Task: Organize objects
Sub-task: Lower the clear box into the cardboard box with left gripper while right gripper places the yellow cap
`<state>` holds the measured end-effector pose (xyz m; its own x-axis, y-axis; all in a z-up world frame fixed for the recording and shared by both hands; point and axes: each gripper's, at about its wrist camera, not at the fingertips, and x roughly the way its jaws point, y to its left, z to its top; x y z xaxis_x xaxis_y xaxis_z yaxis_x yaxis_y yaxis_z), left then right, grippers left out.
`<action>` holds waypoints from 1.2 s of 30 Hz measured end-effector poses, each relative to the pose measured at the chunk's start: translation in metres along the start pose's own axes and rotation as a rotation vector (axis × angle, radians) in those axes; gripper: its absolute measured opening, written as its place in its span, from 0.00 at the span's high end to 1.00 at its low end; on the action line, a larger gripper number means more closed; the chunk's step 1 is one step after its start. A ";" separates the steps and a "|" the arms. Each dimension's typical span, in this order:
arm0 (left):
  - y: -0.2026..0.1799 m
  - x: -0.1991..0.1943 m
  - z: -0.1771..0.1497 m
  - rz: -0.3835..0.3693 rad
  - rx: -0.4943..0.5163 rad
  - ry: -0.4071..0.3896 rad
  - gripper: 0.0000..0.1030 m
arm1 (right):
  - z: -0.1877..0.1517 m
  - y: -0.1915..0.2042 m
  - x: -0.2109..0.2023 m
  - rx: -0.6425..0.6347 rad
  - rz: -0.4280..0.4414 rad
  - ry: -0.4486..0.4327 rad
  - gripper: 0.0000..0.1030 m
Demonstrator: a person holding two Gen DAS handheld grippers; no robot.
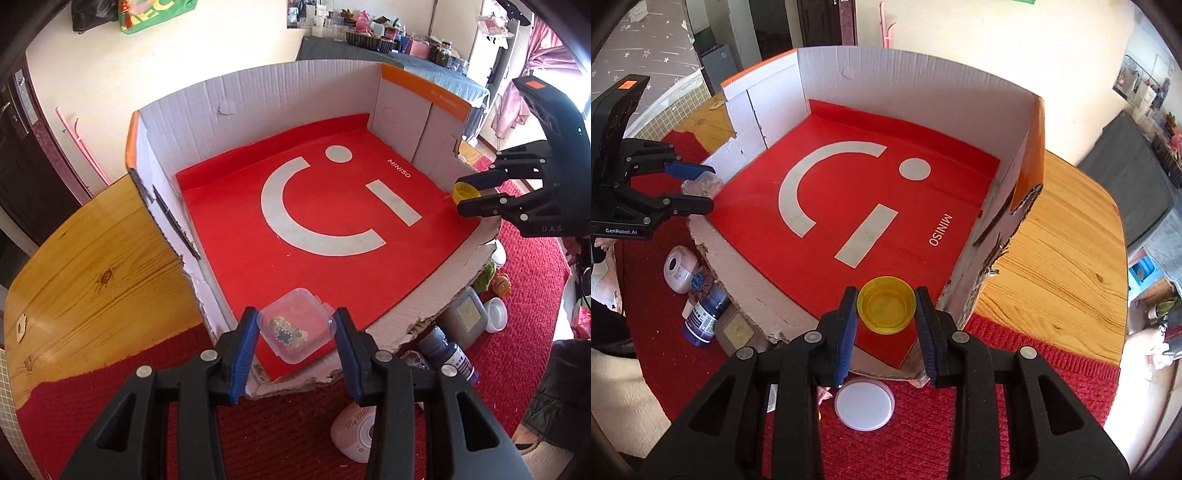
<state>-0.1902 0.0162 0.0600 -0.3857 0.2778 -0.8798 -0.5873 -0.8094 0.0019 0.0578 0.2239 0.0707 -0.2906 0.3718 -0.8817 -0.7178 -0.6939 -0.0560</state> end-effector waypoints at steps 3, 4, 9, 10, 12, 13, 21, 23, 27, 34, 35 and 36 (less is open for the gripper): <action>-0.002 0.007 0.003 0.002 0.029 0.030 0.58 | 0.002 0.001 0.010 -0.020 0.007 0.058 0.72; -0.003 0.010 0.004 0.004 0.038 0.039 0.58 | 0.003 0.002 0.011 -0.032 0.001 0.064 0.72; -0.007 0.018 0.009 0.008 0.086 0.058 0.58 | 0.008 0.000 0.014 -0.043 -0.003 0.103 0.72; -0.007 0.019 0.010 0.005 0.093 0.066 0.58 | 0.009 0.000 0.015 -0.044 -0.004 0.108 0.72; -0.010 0.022 0.010 0.008 0.109 0.074 0.58 | 0.012 -0.001 0.016 -0.049 -0.007 0.120 0.72; -0.011 0.023 0.010 0.009 0.115 0.077 0.58 | 0.012 -0.001 0.017 -0.055 -0.009 0.125 0.72; -0.010 0.028 0.015 -0.004 0.123 0.100 0.57 | 0.017 0.007 0.026 -0.103 -0.001 0.192 0.72; -0.010 0.028 0.015 -0.003 0.127 0.104 0.57 | 0.018 0.010 0.029 -0.112 -0.006 0.207 0.72; -0.010 0.029 0.017 -0.005 0.131 0.109 0.56 | 0.018 0.009 0.031 -0.100 0.011 0.221 0.72; -0.010 0.028 0.018 -0.005 0.134 0.111 0.56 | 0.019 0.010 0.029 -0.089 0.007 0.235 0.72; -0.009 0.028 0.018 -0.005 0.133 0.111 0.57 | 0.019 0.010 0.029 -0.088 0.007 0.237 0.72; -0.010 0.028 0.018 -0.005 0.133 0.111 0.57 | 0.019 0.010 0.029 -0.087 0.006 0.239 0.72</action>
<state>-0.2080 0.0409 0.0443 -0.3061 0.2172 -0.9269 -0.6809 -0.7304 0.0538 0.0307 0.2394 0.0537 -0.1292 0.2185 -0.9672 -0.6566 -0.7498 -0.0817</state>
